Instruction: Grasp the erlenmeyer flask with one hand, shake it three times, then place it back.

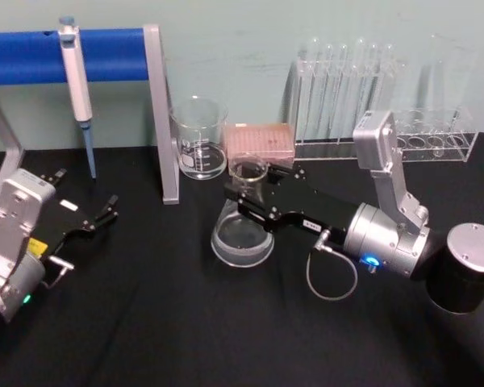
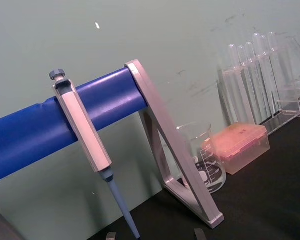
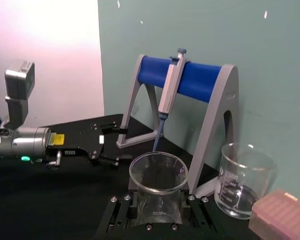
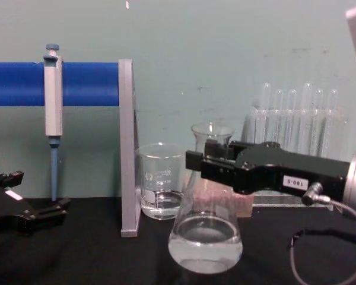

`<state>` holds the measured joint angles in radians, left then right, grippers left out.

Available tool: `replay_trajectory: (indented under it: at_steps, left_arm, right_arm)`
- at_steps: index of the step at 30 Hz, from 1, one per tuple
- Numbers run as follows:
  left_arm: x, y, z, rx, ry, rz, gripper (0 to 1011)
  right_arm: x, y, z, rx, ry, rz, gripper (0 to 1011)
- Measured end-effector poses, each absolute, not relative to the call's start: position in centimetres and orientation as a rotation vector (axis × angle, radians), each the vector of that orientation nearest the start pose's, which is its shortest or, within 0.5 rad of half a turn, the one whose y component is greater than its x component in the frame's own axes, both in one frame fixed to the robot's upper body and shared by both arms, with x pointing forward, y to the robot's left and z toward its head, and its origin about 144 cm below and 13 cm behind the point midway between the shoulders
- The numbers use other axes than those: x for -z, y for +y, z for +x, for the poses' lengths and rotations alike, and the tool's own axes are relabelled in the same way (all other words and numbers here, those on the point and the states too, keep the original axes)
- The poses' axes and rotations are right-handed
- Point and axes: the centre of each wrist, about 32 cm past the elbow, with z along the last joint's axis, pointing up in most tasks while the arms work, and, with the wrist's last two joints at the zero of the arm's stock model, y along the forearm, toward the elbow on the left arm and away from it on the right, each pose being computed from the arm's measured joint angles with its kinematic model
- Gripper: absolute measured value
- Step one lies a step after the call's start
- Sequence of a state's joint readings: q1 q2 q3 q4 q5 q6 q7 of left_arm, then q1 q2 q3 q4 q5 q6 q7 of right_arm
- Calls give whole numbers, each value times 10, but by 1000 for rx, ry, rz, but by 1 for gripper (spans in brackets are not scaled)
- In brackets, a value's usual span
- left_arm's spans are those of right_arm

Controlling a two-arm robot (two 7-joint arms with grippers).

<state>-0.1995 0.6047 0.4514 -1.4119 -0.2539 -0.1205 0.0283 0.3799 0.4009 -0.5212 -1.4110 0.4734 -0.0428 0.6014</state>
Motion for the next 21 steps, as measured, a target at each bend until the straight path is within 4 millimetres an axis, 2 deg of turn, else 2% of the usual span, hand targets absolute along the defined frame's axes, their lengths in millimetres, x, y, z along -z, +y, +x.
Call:
replay_trajectory:
  at_steps: [21]
  left_arm:
    - [-1140,310,489,-1248,-285,305,1001]
  right_arm:
    - [-1167,-220,536,555,-23,-72,449]
